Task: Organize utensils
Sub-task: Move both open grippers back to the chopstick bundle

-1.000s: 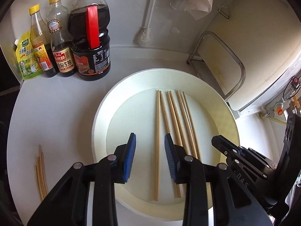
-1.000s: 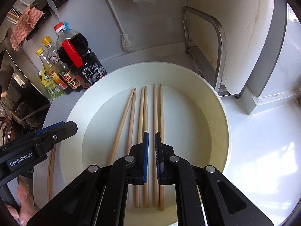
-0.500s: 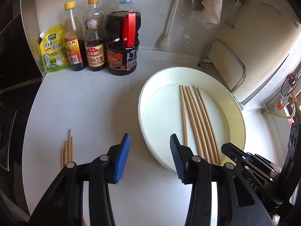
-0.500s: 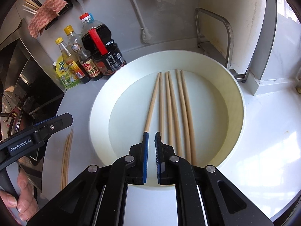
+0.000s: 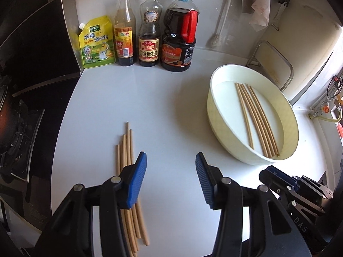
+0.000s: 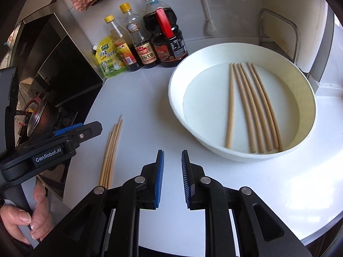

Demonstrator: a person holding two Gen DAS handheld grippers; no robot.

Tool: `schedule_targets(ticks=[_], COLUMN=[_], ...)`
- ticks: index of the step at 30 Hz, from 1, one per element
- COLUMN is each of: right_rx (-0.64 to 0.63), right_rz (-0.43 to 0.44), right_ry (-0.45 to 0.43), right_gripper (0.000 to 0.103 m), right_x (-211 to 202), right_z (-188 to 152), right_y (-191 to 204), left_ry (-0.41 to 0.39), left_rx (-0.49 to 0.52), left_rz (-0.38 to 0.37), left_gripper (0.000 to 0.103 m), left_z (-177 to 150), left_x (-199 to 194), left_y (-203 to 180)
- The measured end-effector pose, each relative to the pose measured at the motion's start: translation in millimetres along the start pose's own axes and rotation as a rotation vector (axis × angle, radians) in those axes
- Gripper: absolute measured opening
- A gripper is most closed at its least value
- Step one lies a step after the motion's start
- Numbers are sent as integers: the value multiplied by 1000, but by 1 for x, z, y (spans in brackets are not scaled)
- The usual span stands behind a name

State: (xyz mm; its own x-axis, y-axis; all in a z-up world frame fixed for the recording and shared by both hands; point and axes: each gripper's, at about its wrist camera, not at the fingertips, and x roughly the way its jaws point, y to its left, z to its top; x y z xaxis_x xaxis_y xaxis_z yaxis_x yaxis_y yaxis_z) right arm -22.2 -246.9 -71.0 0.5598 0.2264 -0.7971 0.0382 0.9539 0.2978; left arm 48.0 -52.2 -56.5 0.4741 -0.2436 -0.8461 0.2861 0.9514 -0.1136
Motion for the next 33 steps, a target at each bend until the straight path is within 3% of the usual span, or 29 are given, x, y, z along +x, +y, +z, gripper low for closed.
schedule_targets(ticks=[24, 33], right_rx=[-85, -140], right_rz=[28, 8], right_ry=[158, 208], right_gripper=[34, 36], right_x=[71, 106], right_z=[-42, -50], right_y=[92, 118], left_ry=[62, 95], left_rx=[-113, -165], left_rz=[106, 129], left_gripper=[57, 60], left_z=[-55, -72], left_x=[5, 15], left_y=[124, 150])
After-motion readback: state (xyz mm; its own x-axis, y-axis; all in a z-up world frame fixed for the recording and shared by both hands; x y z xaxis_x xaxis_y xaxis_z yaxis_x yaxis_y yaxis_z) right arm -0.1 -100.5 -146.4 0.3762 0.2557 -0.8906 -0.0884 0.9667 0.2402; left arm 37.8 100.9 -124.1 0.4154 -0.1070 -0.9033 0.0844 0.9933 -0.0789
